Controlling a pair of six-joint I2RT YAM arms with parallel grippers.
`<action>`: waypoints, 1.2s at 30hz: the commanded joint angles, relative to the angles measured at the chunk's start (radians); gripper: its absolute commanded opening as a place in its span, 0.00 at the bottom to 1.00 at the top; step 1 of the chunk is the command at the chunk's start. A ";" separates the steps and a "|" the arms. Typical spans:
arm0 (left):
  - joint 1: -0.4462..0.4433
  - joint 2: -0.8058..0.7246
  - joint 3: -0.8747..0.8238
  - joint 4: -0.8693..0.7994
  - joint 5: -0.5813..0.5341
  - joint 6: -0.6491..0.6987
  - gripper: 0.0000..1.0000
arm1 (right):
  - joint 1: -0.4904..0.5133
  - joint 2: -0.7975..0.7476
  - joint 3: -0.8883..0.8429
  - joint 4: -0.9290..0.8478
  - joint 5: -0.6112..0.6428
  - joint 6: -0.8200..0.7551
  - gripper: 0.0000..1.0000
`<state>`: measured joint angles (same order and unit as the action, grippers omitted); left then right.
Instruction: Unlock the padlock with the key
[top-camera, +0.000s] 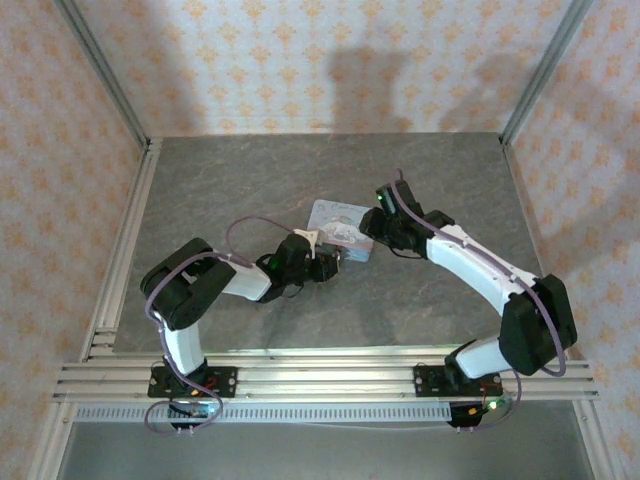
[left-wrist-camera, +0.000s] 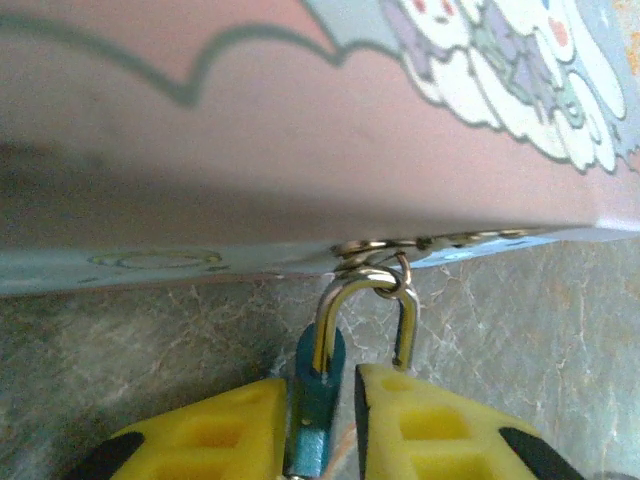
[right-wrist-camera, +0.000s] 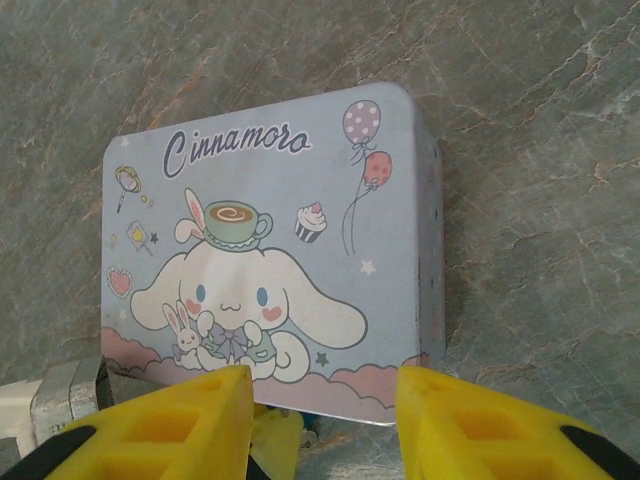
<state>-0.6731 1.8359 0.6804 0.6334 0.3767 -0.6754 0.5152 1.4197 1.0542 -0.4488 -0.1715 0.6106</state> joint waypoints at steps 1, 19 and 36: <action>0.007 0.019 0.010 -0.025 -0.045 0.015 0.10 | -0.012 -0.027 -0.008 0.003 0.026 -0.018 0.42; 0.041 -0.274 -0.041 -0.379 -0.119 0.079 0.00 | -0.029 0.033 0.091 -0.042 0.127 -0.075 0.43; 0.086 -0.360 -0.096 -0.502 -0.221 -0.007 0.00 | -0.029 0.019 0.018 -0.028 0.102 -0.090 0.43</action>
<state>-0.5968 1.5124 0.5785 0.2020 0.2195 -0.6655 0.4915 1.4540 1.0847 -0.4648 -0.0784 0.5434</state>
